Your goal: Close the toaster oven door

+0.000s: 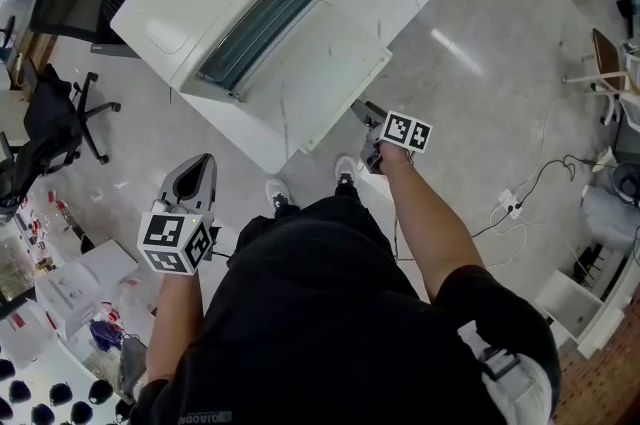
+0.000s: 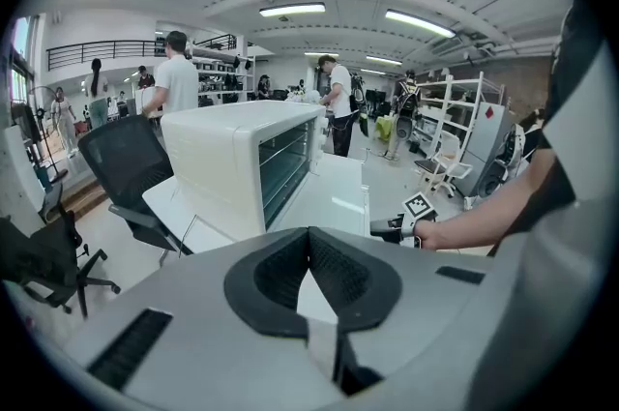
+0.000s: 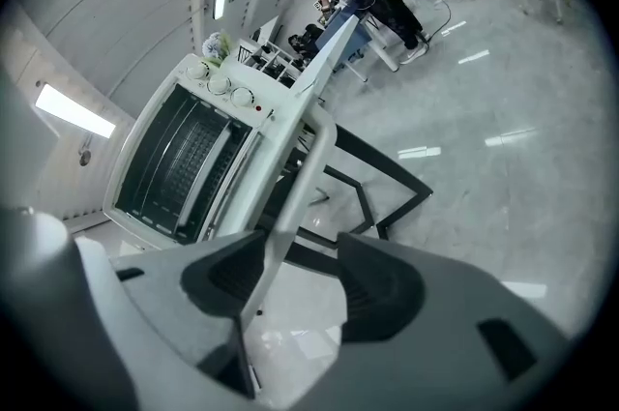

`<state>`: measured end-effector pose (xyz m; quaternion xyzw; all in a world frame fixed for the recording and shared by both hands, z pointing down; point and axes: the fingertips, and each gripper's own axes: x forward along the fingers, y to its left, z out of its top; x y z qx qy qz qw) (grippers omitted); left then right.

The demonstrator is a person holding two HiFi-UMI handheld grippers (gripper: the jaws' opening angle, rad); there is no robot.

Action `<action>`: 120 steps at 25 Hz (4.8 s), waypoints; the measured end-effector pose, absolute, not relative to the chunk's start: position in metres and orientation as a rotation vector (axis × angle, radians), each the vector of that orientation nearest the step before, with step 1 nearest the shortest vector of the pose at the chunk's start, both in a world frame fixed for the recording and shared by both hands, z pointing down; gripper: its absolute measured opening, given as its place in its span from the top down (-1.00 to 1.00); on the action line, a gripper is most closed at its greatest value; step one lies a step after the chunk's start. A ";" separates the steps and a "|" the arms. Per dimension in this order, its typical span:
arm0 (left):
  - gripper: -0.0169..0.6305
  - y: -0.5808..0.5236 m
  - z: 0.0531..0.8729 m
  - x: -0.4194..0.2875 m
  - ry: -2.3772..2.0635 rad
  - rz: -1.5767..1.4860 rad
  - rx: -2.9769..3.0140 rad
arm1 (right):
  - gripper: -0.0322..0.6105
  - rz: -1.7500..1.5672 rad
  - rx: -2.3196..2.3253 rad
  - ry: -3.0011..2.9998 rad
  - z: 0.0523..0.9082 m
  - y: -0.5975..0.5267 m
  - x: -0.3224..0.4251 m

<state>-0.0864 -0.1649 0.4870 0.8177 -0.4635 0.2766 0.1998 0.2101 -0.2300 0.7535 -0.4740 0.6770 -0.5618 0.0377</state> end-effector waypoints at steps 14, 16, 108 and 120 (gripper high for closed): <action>0.94 -0.171 0.490 -0.085 -1.271 0.740 2.293 | 0.22 -1.688 -1.393 2.076 0.739 -0.232 0.217; 0.94 -0.172 0.488 -0.086 -1.272 0.740 2.298 | 0.22 -1.693 -1.428 2.055 0.745 -0.231 0.222; 0.94 -0.199 0.451 -0.140 -1.375 0.453 2.387 | 0.43 -1.365 -0.980 1.998 0.497 -0.348 0.118; 0.94 -0.198 0.452 -0.144 -1.368 0.458 2.384 | 0.43 -1.353 -0.965 2.029 0.483 -0.369 0.100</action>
